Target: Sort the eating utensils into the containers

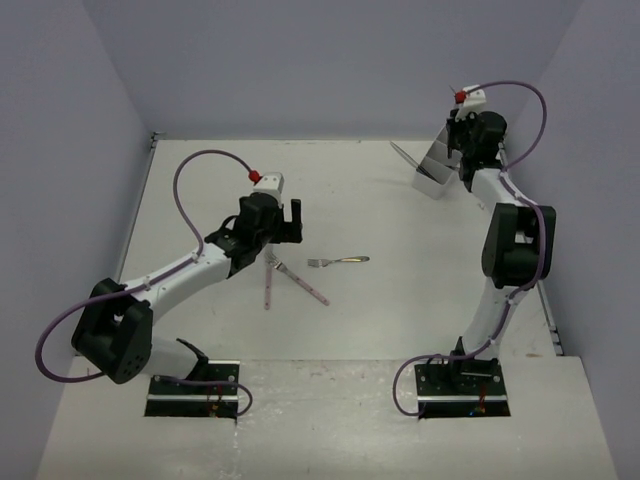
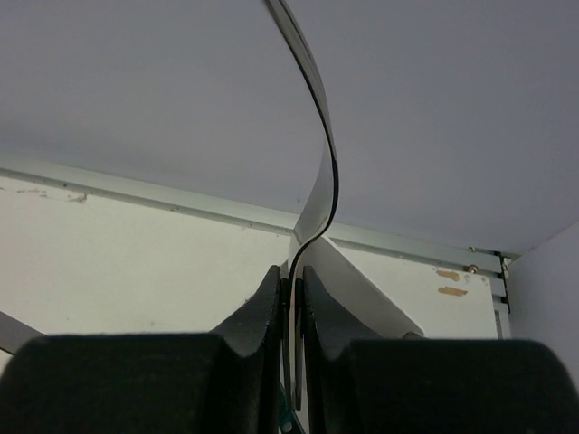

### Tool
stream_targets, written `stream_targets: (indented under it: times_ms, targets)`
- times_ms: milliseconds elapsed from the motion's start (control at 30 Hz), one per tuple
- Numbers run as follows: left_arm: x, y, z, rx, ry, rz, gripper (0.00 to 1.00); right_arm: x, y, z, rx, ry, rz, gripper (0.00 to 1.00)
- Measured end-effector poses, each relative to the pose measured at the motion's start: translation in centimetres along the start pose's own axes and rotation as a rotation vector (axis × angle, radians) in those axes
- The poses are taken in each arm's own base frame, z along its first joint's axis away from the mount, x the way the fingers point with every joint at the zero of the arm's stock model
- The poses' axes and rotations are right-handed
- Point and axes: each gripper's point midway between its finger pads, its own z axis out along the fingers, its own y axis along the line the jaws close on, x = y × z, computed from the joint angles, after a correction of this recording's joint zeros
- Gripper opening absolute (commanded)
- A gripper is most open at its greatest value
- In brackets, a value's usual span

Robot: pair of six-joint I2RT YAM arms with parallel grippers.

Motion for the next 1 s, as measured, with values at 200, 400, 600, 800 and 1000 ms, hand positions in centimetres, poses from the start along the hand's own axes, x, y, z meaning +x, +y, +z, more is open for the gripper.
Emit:
stream_targets:
  times_ms: [200,400,600,800,1000]
  targets:
    - [0.1,0.4,0.0,-0.011,0.008,-0.009,1.00,3.6,0.9,0.5,-0.059,0.094,-0.048,0.14]
    - [0.3,0.6,0.0,-0.018,0.017,-0.008,1.00,5.5,2.2,0.4,-0.124,0.146,-0.069,0.19]
    - [0.6,0.9,-0.3,-0.027,0.031,-0.008,1.00,7.7,2.5,0.4,-0.141,0.202,-0.070,0.33]
    - [0.1,1.2,-1.4,-0.038,0.019,-0.025,1.00,8.1,2.8,0.2,-0.161,0.225,-0.072,0.61]
    - [0.1,1.7,-2.7,-0.063,0.025,-0.069,1.00,5.3,3.2,-1.0,-0.162,0.195,-0.069,0.75]
